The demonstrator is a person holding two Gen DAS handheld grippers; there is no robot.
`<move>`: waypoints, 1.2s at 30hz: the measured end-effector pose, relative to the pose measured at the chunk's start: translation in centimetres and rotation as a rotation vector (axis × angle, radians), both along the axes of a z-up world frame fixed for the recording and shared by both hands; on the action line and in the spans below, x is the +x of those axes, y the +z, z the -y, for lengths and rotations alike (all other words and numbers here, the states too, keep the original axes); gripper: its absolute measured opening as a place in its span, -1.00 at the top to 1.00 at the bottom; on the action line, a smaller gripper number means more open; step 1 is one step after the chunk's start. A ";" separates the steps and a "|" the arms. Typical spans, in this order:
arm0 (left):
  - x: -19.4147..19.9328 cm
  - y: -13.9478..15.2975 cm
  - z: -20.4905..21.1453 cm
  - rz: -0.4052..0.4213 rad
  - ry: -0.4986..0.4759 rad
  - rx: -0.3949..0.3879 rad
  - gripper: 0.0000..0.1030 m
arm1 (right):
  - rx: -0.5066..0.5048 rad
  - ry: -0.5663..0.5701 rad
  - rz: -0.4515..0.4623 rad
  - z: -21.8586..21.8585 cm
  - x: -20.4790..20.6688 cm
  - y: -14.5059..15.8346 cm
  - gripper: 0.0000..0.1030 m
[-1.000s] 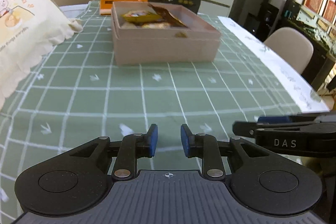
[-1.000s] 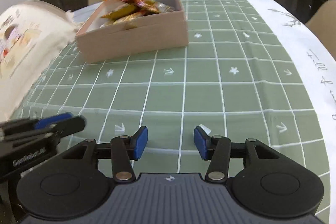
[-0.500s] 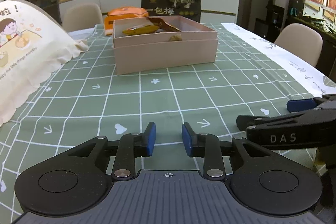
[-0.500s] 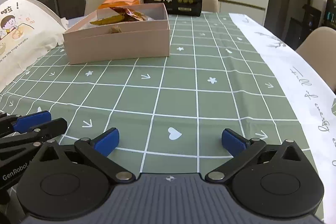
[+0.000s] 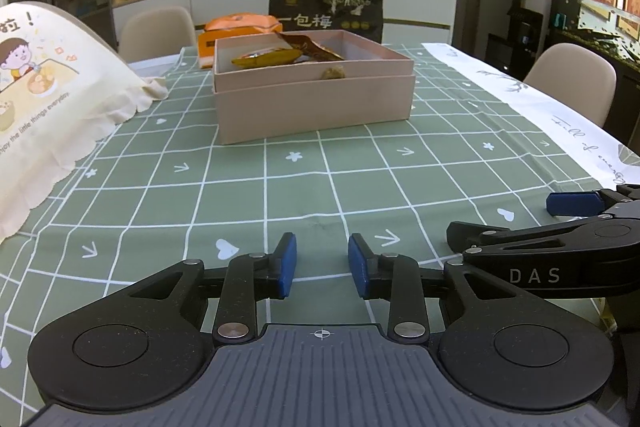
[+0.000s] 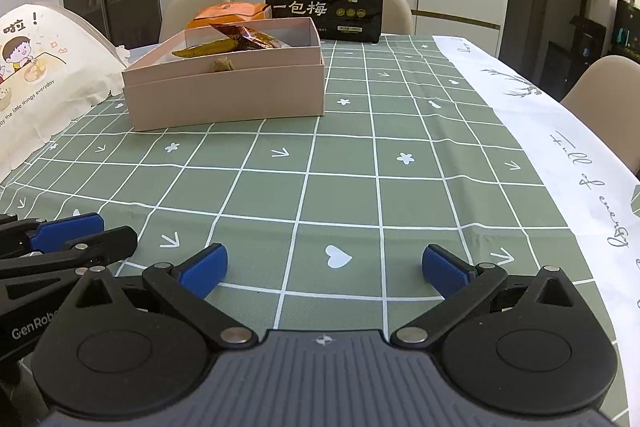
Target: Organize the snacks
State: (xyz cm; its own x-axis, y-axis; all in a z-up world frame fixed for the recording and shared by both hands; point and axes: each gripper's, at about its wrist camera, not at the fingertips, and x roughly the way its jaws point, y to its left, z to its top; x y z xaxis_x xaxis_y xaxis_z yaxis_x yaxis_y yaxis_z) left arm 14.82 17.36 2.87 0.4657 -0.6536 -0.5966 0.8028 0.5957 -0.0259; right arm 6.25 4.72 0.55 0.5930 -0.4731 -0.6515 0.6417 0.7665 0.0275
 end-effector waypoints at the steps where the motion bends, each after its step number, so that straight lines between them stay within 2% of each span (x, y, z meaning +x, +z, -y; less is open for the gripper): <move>1: 0.0 0.0 0.0 0.000 0.000 0.000 0.34 | 0.001 0.002 0.002 0.0 0.0 0.0 -1.00; 36: 0.0 0.0 -0.1 -0.006 0.000 -0.004 0.34 | 0.001 0.010 0.003 0.0 -0.2 0.0 -1.00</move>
State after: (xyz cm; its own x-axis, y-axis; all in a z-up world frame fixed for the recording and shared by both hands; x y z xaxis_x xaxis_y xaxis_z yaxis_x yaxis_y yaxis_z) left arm 14.78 17.43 2.92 0.4621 -0.6559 -0.5969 0.8024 0.5958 -0.0335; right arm 6.07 4.73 0.51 0.5992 -0.4664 -0.6507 0.6342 0.7726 0.0303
